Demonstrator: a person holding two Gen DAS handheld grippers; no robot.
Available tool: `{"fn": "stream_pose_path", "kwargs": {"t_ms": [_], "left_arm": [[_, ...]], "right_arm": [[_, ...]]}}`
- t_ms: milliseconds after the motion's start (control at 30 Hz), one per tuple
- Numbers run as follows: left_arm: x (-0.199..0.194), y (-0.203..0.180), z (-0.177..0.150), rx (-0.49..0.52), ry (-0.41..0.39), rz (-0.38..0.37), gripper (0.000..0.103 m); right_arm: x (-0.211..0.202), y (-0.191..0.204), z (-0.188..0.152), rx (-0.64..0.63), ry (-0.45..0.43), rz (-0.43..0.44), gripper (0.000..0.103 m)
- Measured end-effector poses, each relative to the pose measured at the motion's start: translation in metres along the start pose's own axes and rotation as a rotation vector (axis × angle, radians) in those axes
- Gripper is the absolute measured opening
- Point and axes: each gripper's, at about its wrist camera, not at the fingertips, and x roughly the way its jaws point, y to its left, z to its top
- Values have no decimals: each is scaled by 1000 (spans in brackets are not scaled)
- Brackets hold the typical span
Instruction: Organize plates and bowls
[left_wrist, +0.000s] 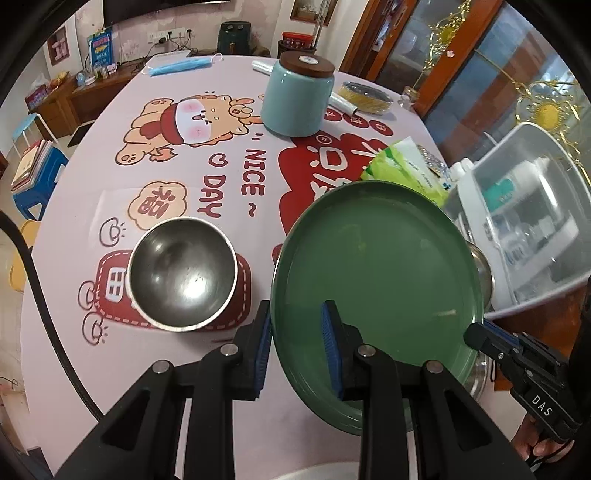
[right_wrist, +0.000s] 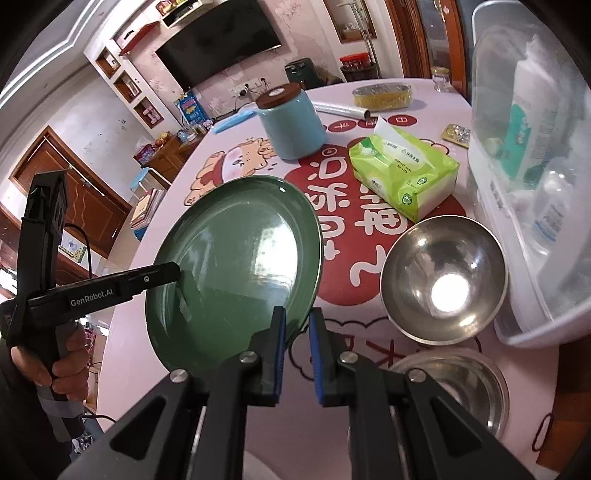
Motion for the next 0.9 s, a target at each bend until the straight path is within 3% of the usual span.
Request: {"fn": "stream_pose_path", "kwargs": {"t_ms": [333, 900], "left_arm": [[-48, -4, -44, 14, -47, -15, 25], [-77, 14, -140, -19, -44, -32, 25]], "right_arm": [[-42, 21, -32, -25, -53, 4, 12], [-68, 54, -107, -127, -53, -16, 12]]}}
